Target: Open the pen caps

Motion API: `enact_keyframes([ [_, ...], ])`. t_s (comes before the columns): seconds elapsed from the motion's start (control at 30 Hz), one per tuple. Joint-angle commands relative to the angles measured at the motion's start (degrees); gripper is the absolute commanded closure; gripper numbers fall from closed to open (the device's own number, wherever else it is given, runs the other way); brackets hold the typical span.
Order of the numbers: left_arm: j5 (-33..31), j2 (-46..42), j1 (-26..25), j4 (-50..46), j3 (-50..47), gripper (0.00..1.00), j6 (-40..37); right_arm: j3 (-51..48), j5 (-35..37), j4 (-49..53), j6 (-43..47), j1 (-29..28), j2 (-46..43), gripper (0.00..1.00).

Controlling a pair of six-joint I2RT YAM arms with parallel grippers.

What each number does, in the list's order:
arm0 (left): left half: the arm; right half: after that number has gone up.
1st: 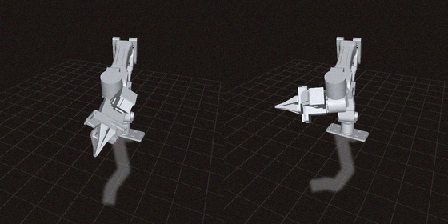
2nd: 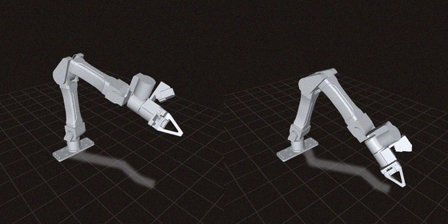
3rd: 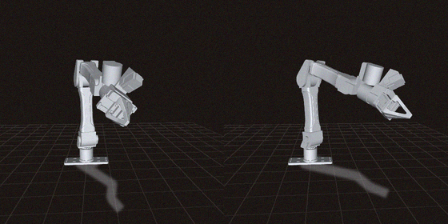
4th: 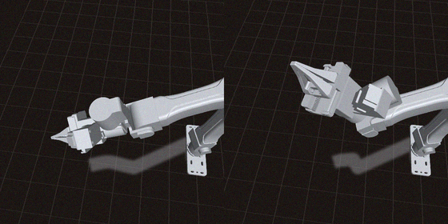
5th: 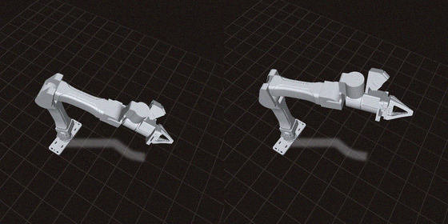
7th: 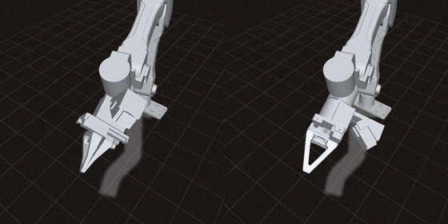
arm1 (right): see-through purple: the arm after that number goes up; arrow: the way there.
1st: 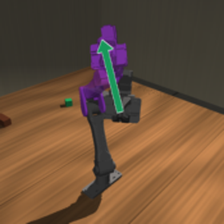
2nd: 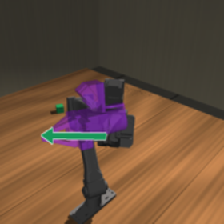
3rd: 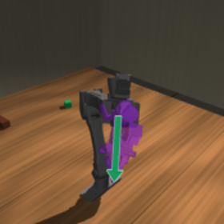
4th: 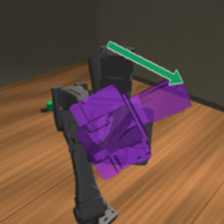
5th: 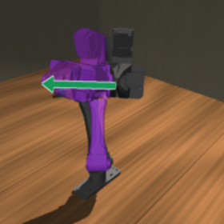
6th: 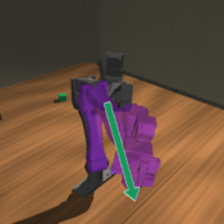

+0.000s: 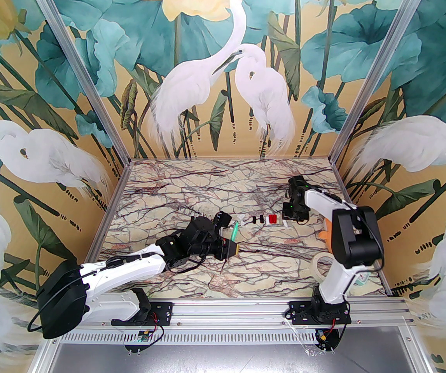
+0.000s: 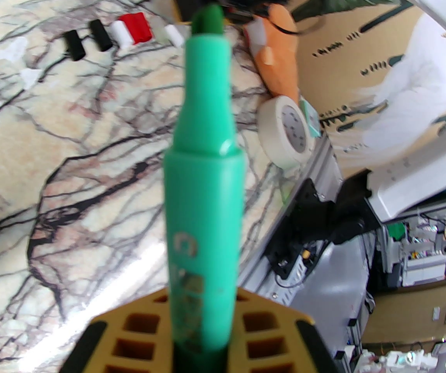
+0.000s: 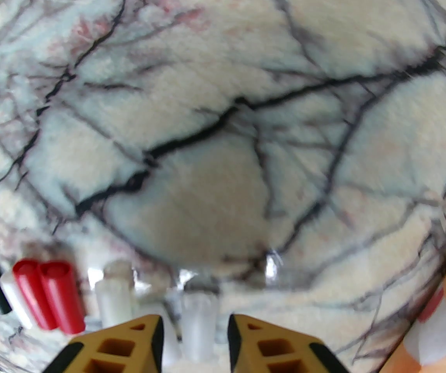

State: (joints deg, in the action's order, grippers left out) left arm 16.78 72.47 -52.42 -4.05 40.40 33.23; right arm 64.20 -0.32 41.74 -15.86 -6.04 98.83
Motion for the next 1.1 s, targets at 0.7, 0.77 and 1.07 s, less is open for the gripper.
enact_keyframes([
  [0.7,-22.15,18.73,-0.40,-19.50,18.00,0.97,6.47,-27.97,-23.82,-17.38,-13.21,-14.22,-44.21,0.01],
  [0.77,-23.86,21.40,-0.60,-22.25,20.59,0.96,6.79,-28.65,-24.72,-17.92,-13.31,-15.40,-45.24,0.00],
  [1.07,-30.05,32.44,-1.02,-32.90,30.87,0.95,7.65,-28.37,-23.65,-15.15,-13.64,-16.26,-47.92,0.01],
])
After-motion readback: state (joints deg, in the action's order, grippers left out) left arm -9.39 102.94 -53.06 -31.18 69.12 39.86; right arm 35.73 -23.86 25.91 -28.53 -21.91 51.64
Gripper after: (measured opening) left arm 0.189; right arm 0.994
